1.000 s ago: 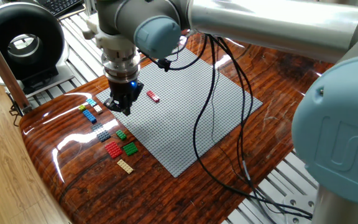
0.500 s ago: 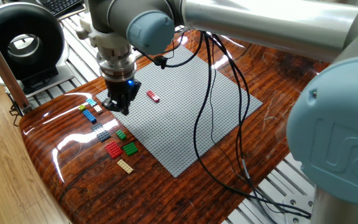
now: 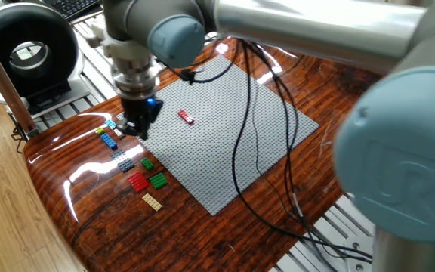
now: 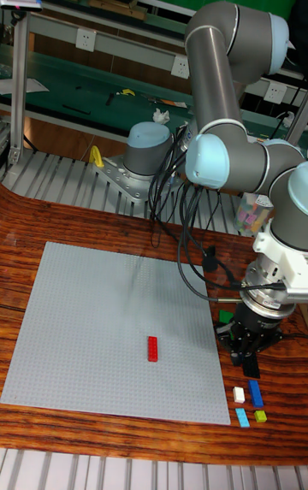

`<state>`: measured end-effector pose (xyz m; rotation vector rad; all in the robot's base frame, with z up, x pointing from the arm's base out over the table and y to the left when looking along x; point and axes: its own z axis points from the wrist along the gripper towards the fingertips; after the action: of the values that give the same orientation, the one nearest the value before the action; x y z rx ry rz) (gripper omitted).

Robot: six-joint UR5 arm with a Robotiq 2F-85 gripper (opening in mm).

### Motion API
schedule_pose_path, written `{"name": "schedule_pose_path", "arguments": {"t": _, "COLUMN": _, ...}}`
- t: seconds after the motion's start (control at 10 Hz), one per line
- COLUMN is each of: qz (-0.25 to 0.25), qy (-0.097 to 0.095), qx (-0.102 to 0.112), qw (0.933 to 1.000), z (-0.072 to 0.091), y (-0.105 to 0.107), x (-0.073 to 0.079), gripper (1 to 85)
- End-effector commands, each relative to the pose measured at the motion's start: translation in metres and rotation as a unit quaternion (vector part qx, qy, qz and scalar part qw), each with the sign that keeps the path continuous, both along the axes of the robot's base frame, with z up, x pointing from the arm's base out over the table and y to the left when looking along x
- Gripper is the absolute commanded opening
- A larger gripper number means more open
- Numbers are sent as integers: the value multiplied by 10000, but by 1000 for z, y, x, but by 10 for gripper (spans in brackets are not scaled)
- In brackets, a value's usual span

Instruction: Build with small Lego blocks

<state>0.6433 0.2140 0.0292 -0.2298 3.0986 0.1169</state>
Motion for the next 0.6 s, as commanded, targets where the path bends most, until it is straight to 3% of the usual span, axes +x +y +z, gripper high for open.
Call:
{"name": "schedule_pose_path", "arguments": {"t": 0.0, "qz": 75, "qy": -79, "qx": 44, "qw": 9999, "z": 1, "y": 6, "x": 11, "gripper": 13}}
{"name": "schedule_pose_path", "arguments": {"t": 0.1, "qz": 64, "qy": -109, "qx": 67, "qw": 9999, "z": 2, "y": 8, "x": 13, "gripper": 13}}
{"name": "schedule_pose_path", "arguments": {"t": 0.4, "qz": -314, "qy": -33, "qx": 126, "qw": 9994, "z": 5, "y": 34, "x": 43, "gripper": 40}}
{"name": "schedule_pose_path", "arguments": {"t": 0.5, "qz": -280, "qy": -71, "qx": 226, "qw": 9993, "z": 6, "y": 40, "x": 45, "gripper": 227}}
